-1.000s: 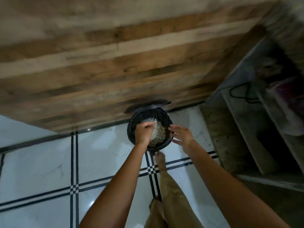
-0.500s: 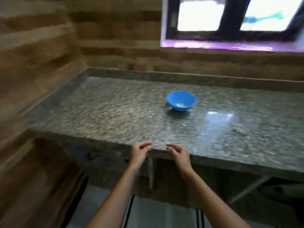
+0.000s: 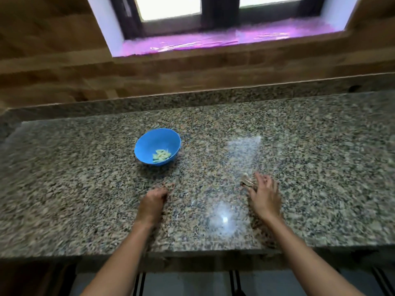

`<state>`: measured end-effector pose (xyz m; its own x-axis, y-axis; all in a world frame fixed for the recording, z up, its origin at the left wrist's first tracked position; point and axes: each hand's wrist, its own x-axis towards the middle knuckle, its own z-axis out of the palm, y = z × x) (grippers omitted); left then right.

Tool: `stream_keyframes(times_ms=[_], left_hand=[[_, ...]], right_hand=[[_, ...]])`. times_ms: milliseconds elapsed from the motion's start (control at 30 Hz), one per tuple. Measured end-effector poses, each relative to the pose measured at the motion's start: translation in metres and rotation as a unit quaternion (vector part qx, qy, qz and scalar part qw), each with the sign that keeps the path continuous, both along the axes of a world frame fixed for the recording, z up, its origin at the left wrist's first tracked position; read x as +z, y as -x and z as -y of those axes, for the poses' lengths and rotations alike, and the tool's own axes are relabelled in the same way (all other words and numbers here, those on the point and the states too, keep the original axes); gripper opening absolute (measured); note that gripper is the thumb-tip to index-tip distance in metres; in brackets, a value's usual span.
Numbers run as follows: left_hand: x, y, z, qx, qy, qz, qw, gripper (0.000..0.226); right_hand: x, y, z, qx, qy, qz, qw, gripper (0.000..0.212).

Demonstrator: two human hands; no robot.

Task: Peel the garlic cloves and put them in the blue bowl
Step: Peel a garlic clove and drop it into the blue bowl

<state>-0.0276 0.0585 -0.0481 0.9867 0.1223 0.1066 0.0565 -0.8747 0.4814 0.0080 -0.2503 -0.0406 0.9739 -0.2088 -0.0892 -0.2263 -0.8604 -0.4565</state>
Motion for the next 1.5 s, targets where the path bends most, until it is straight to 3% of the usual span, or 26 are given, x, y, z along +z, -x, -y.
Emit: stream_keyframes(times_ms=[133,267,333,400,467,533,600,733,867,1000,1100,1267,1367,1433,1500], left_hand=[[0.05,-0.053,0.002,0.106,0.051,0.158,0.98,0.017],[0.068,-0.112,-0.009,0.164,0.062,0.049,0.983,0.026],[0.073,-0.116,0.004,0.144,0.066,0.068,0.985,0.03],[0.075,-0.101,0.033,0.1,0.146,0.107,0.978,0.027],[0.066,-0.08,0.069,0.048,0.304,0.005,0.952,0.025],[0.05,-0.064,0.098,0.013,0.447,-0.145,0.883,0.025],[0.034,-0.057,0.11,0.023,0.485,-0.167,0.858,0.022],[0.021,-0.058,0.105,0.049,0.458,-0.104,0.882,0.012],[0.016,-0.055,0.094,0.009,0.358,-0.064,0.931,0.013],[0.008,-0.056,0.084,-0.032,0.295,-0.106,0.949,0.019],[0.001,-0.055,0.07,0.008,0.306,-0.155,0.939,0.011],[0.005,-0.058,0.062,0.062,0.403,-0.205,0.89,0.015],[0.009,-0.06,0.065,0.067,0.436,-0.243,0.864,0.018],[0.01,-0.061,0.063,0.069,0.425,-0.237,0.871,0.023],[0.009,-0.062,0.059,0.053,0.358,-0.207,0.909,0.02]], right_hand=[[-0.006,-0.022,-0.005,0.047,0.019,0.001,0.999,0.037],[0.005,-0.031,-0.006,0.041,-0.034,0.007,0.999,0.021],[0.012,-0.033,-0.01,0.025,-0.086,-0.01,0.996,0.021],[0.013,-0.032,-0.02,-0.019,-0.168,0.001,0.986,0.021],[0.011,-0.03,-0.037,-0.076,-0.314,-0.001,0.946,0.02],[0.007,-0.028,-0.059,-0.122,-0.449,-0.039,0.884,0.017],[0.002,-0.028,-0.077,-0.134,-0.484,-0.06,0.863,0.013],[-0.001,-0.03,-0.093,-0.072,-0.423,-0.051,0.902,0.005],[-0.002,-0.029,-0.1,-0.043,-0.404,-0.04,0.913,0.006],[-0.002,-0.024,-0.104,-0.064,-0.358,-0.019,0.931,0.007],[-0.003,-0.025,-0.083,-0.084,-0.274,0.021,0.958,0.013],[-0.002,-0.028,-0.039,-0.067,-0.062,-0.014,0.996,0.018],[0.005,-0.024,-0.033,-0.058,0.06,-0.007,0.996,0.039],[-0.001,-0.019,-0.038,-0.038,0.107,0.051,0.992,0.058],[-0.009,-0.009,-0.054,0.023,0.06,0.139,0.988,0.06]])
